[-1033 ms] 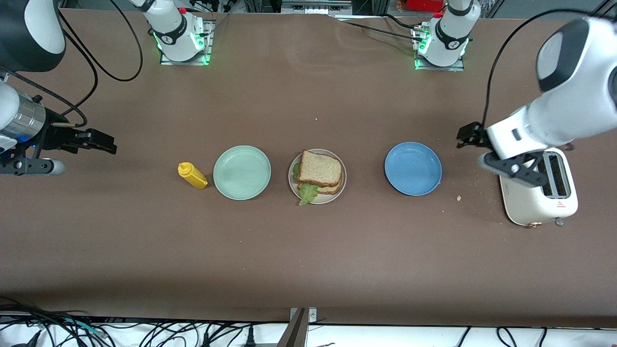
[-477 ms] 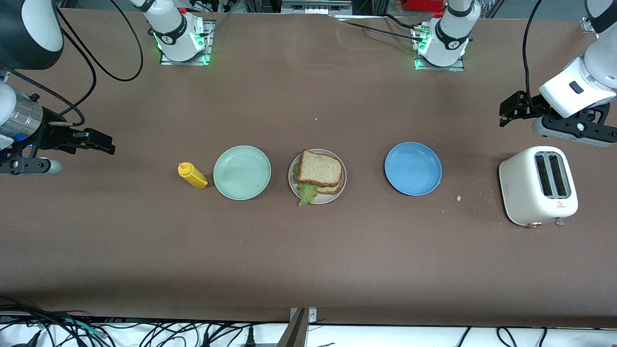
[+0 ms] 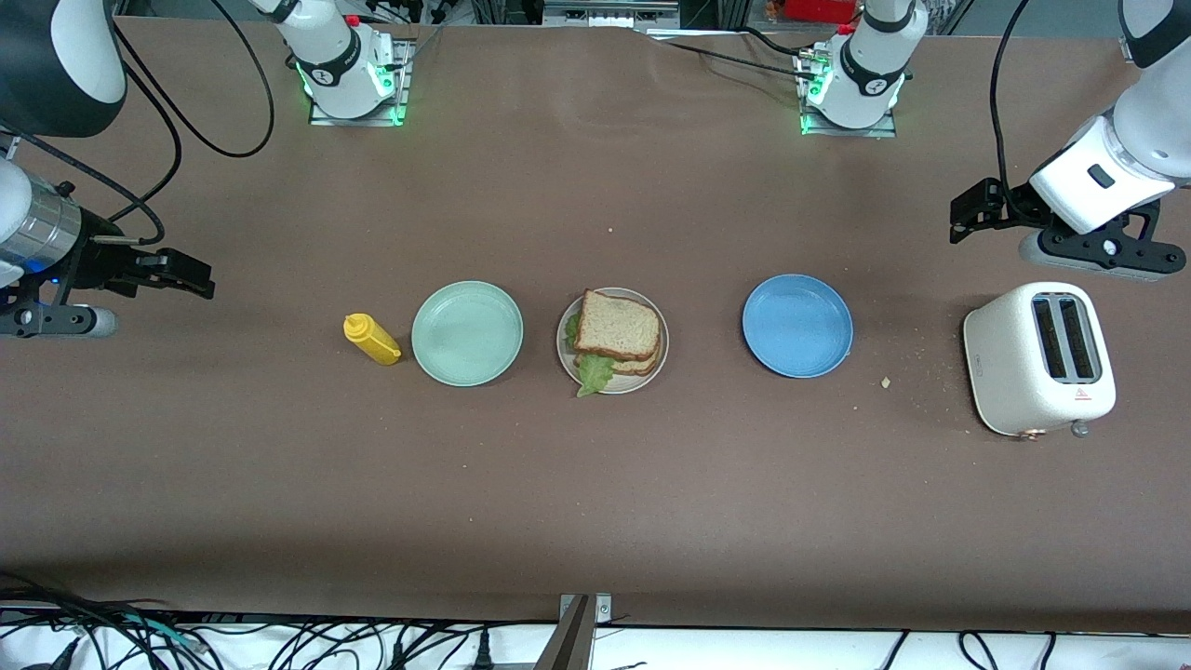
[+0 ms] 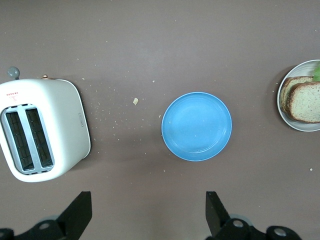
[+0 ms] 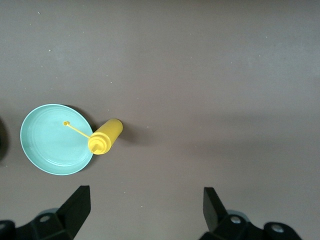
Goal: Make sandwich in beige plate with both arms
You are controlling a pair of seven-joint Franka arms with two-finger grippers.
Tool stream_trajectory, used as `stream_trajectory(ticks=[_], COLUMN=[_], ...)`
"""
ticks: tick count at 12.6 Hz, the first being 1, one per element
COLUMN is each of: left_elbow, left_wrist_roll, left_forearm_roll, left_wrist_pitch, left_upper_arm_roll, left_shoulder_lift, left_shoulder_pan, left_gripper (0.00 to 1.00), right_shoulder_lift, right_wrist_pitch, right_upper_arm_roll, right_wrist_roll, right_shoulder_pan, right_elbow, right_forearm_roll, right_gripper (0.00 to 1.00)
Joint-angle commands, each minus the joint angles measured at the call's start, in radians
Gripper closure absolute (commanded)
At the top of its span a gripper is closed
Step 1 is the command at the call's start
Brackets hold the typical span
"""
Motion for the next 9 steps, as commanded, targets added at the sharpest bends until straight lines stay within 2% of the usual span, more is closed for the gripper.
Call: stream_trajectory(ticks=[1,9], left_elbow=[-0.004,-0.002], left_wrist_roll=[-0.02,-0.014], left_forearm_roll=[-0.018,-0.017], left_wrist_pitch=[-0.013,-0.013], left_upper_arm_roll=[-0.002,-0.005], left_shoulder_lift=[-0.011,-0.012], left_shoulder_pan=[-0.004,-0.009], left_gripper=[0.0,0.0], right_shoulder_lift=[-0.015,-0.016], right_wrist_pitch=[-0.051,-0.076], right_upper_arm_roll=[0.009,0.009], right_wrist_roll=[-0.016,-0.016], right_shoulder_pan=[-0.001,0.0], right_elbow=[0.02,0.02], right_forearm_roll=[-0.019,-0.024], right_gripper=[0.0,0.0])
